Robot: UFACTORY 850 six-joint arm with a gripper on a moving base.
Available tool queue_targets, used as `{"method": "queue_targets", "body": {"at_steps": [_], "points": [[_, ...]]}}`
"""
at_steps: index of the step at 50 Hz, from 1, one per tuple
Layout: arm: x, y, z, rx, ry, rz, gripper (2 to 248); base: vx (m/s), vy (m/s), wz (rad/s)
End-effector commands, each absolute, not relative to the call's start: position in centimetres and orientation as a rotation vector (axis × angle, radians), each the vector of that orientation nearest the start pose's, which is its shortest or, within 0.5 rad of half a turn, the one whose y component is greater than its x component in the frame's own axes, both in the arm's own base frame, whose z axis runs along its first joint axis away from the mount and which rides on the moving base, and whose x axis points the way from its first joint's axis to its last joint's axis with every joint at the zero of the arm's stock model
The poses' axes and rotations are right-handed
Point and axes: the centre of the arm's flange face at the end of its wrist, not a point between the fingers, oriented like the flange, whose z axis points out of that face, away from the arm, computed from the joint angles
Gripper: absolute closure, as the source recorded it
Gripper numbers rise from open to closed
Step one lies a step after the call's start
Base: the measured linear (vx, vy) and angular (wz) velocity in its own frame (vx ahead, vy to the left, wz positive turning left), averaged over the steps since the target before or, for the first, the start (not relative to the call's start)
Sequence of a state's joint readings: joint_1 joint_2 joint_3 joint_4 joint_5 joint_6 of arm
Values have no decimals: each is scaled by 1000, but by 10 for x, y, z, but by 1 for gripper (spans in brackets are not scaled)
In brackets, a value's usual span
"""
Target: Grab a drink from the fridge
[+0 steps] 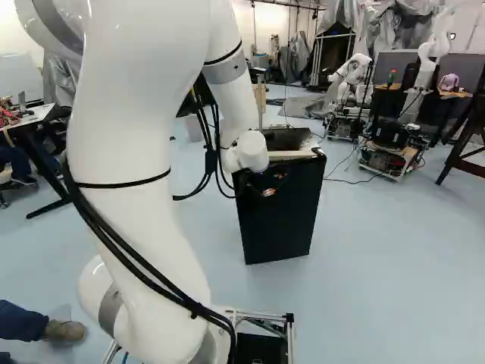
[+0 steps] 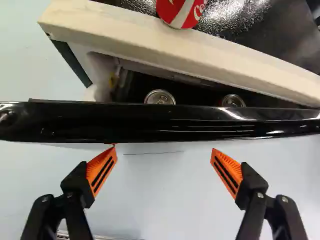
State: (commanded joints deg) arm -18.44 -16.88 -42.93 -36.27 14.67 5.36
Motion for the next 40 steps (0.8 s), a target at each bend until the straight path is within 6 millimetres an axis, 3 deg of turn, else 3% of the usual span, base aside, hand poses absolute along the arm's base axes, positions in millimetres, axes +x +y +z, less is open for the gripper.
{"method": "queue_targets", "body": {"at_steps": [20,40], "points": [[489,-132,349,-3056,-441,-1081,3,0,0,0],[492,-129,349,-3052,-450,-1083,3,0,0,0]]}}
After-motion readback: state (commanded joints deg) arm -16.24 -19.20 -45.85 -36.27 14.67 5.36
